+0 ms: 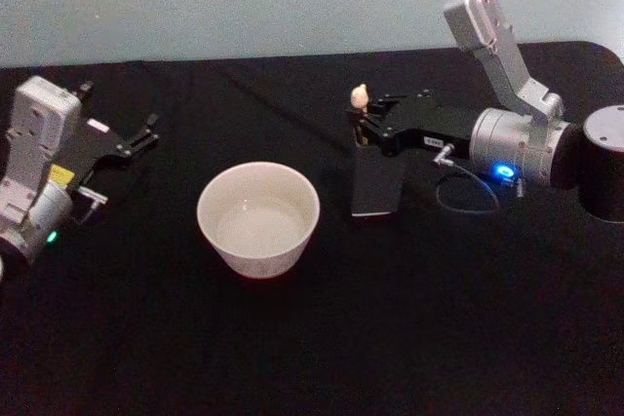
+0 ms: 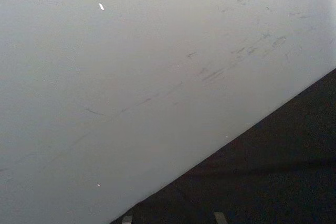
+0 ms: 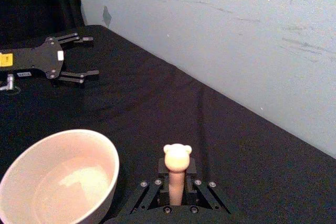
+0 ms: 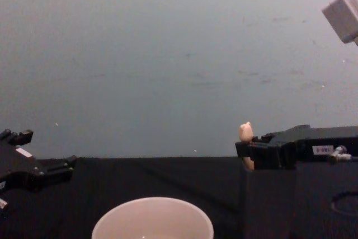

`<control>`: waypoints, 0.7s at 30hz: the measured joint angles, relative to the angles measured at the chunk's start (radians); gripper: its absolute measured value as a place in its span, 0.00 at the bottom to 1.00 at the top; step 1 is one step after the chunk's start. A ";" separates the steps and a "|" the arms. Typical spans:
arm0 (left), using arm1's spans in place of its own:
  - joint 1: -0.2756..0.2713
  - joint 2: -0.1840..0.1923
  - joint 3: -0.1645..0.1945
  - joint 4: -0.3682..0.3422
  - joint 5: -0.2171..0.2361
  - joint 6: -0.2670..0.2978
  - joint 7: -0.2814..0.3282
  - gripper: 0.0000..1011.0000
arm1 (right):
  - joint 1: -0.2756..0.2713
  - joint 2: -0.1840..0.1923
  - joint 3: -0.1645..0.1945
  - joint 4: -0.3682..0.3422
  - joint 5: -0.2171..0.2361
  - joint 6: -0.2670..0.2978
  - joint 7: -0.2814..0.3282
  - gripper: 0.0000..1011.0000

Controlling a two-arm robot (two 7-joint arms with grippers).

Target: Pick up the stirring spoon with one hand, stir inside the cup, then place it back in its original position.

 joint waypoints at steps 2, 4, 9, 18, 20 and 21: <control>0.000 0.000 0.000 0.000 0.000 0.000 0.000 0.99 | 0.000 0.000 0.000 0.000 0.000 0.000 0.000 0.17; 0.000 0.000 0.000 0.000 0.000 0.000 0.000 0.99 | 0.000 0.000 0.000 0.000 0.000 0.000 0.000 0.17; 0.000 0.000 0.000 0.000 0.000 0.000 0.000 0.99 | -0.002 -0.001 0.001 -0.001 0.004 0.000 0.000 0.17; 0.000 0.000 0.000 0.000 0.000 0.000 0.000 0.99 | -0.021 0.000 0.028 -0.025 0.017 -0.046 -0.012 0.17; 0.000 0.000 0.000 0.000 0.000 0.000 0.000 0.99 | -0.025 0.001 0.034 -0.033 0.019 -0.057 -0.015 0.17; 0.000 0.000 0.000 0.000 0.000 0.000 0.000 0.99 | -0.028 0.002 0.040 -0.041 0.021 -0.067 -0.018 0.17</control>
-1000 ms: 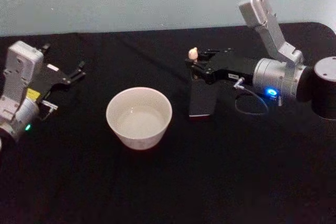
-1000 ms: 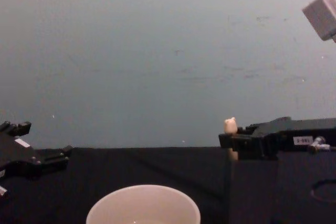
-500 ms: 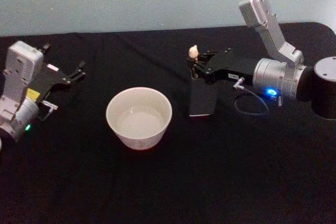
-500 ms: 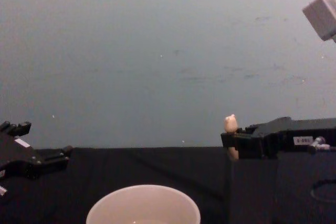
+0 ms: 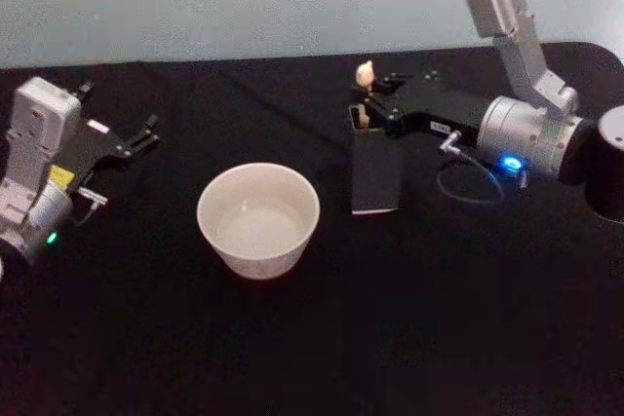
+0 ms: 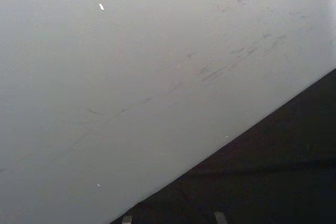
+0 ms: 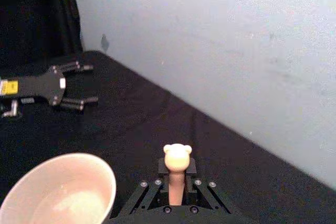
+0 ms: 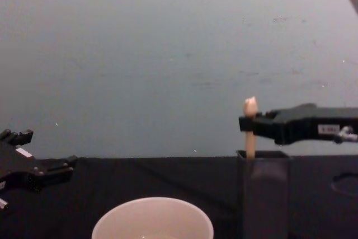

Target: Pick up the stirring spoon with one hand, stir inside the cup, then place it back in its original position.

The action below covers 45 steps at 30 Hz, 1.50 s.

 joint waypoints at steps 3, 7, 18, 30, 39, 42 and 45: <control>0.000 0.000 0.000 0.000 0.000 0.000 0.000 0.99 | -0.006 0.003 0.014 -0.019 0.003 -0.019 -0.006 0.17; 0.000 0.000 0.000 0.000 0.000 0.000 0.000 0.99 | -0.013 0.007 0.032 -0.042 0.010 -0.039 -0.010 0.17; 0.000 0.000 0.000 0.000 0.000 0.000 0.000 0.99 | -0.033 0.023 0.063 -0.102 0.033 -0.062 -0.014 0.17; 0.000 0.000 0.000 0.000 0.000 0.000 0.000 0.99 | -0.050 0.041 0.084 -0.155 0.044 -0.074 -0.026 0.17; 0.000 0.000 0.000 0.000 0.000 0.000 0.000 0.99 | -0.055 0.049 0.098 -0.188 0.055 -0.083 -0.029 0.17; 0.000 0.000 0.000 0.000 0.000 0.000 0.000 0.99 | -0.056 0.050 0.101 -0.196 0.061 -0.086 -0.029 0.17; 0.000 0.000 0.000 0.000 0.000 0.000 0.000 0.99 | -0.056 0.049 0.101 -0.200 0.066 -0.087 -0.029 0.17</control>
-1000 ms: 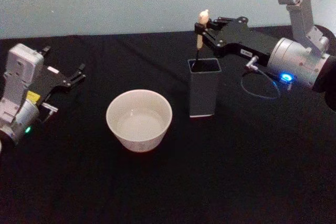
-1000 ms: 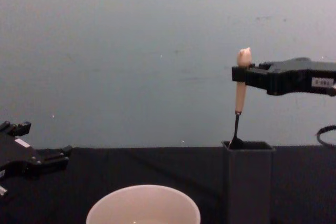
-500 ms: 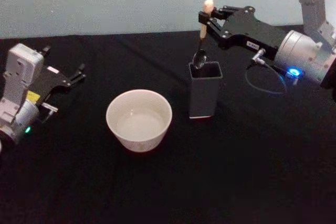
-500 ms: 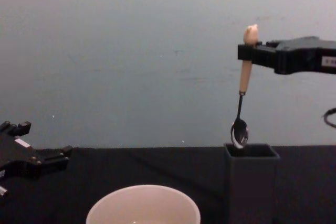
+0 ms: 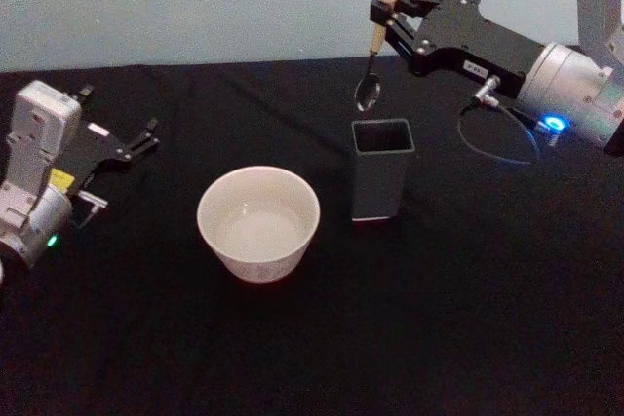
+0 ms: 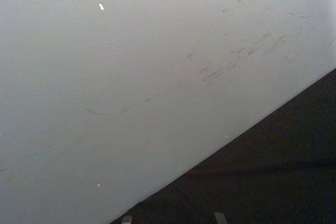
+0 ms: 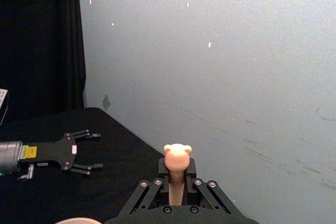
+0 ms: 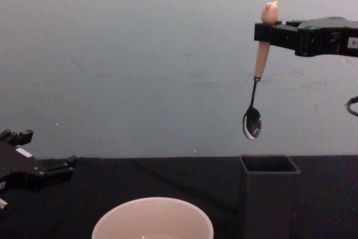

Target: Pick up the stirring spoon with one hand, stir inside the cup, then place it back in its original position.

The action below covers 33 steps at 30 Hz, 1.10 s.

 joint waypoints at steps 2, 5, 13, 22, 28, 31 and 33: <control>0.000 0.000 0.000 0.000 0.000 0.000 0.000 0.99 | 0.000 -0.002 -0.001 0.000 0.002 -0.001 0.000 0.17; 0.000 0.000 0.000 0.000 0.000 0.000 0.000 0.99 | 0.002 -0.009 -0.009 0.000 0.006 -0.002 0.001 0.17; 0.000 0.000 0.000 0.000 0.000 0.000 0.000 0.99 | 0.013 -0.035 -0.048 0.006 0.014 -0.008 0.019 0.17; 0.000 0.000 0.000 0.000 0.000 0.000 0.000 0.99 | 0.020 -0.063 -0.093 0.018 0.014 -0.034 0.039 0.17; 0.000 0.000 0.000 0.000 0.000 0.000 0.000 0.99 | 0.007 -0.086 -0.124 0.033 0.006 -0.097 0.066 0.17; 0.000 0.000 0.000 0.000 0.000 0.000 0.000 0.99 | -0.002 -0.091 -0.136 0.039 0.003 -0.118 0.078 0.17; 0.000 0.000 0.000 0.000 0.000 0.000 0.000 0.99 | -0.008 -0.093 -0.143 0.042 0.001 -0.127 0.086 0.17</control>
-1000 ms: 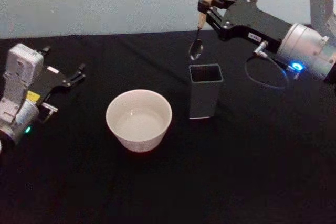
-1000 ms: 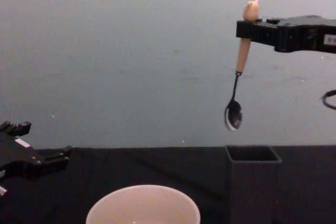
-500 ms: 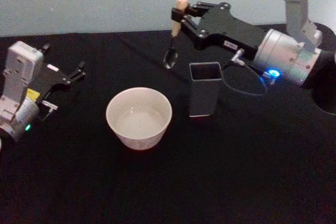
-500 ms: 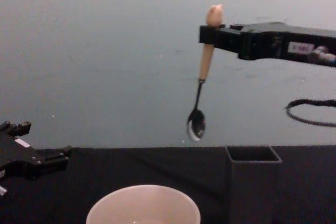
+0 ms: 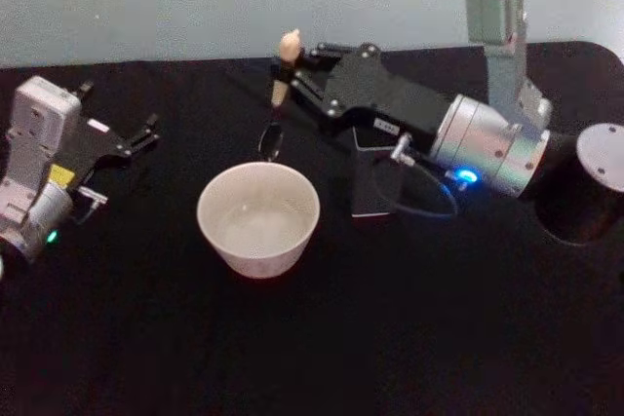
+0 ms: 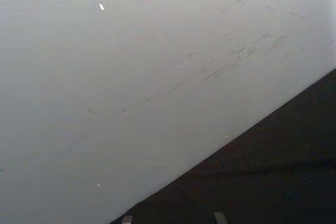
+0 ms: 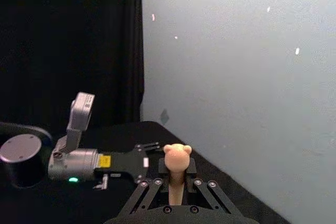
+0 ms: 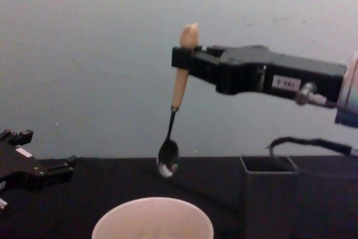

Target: Pick up the stirring spoon with one hand, stir inside the cup, then place it back in its original position.

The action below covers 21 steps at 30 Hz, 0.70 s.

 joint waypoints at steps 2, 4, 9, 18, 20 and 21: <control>0.000 0.000 0.000 0.000 0.000 0.000 0.000 0.99 | -0.004 0.000 -0.004 0.002 -0.003 -0.006 0.004 0.17; 0.000 0.000 0.000 0.000 0.000 0.000 0.000 0.99 | -0.013 0.001 -0.012 0.003 -0.011 -0.018 0.010 0.17; 0.000 0.000 0.000 0.000 0.000 0.000 0.000 0.99 | -0.029 0.003 -0.021 0.010 -0.019 -0.037 0.023 0.17; 0.000 0.000 0.000 0.000 0.000 0.000 0.000 0.99 | -0.050 0.008 -0.034 0.029 -0.039 -0.038 0.027 0.17; 0.000 0.000 0.000 0.000 0.000 0.000 0.000 0.99 | -0.056 0.010 -0.035 0.032 -0.042 -0.036 0.029 0.17; 0.000 0.000 0.000 0.000 0.000 0.000 0.000 0.99 | -0.061 0.012 -0.036 0.034 -0.043 -0.035 0.030 0.17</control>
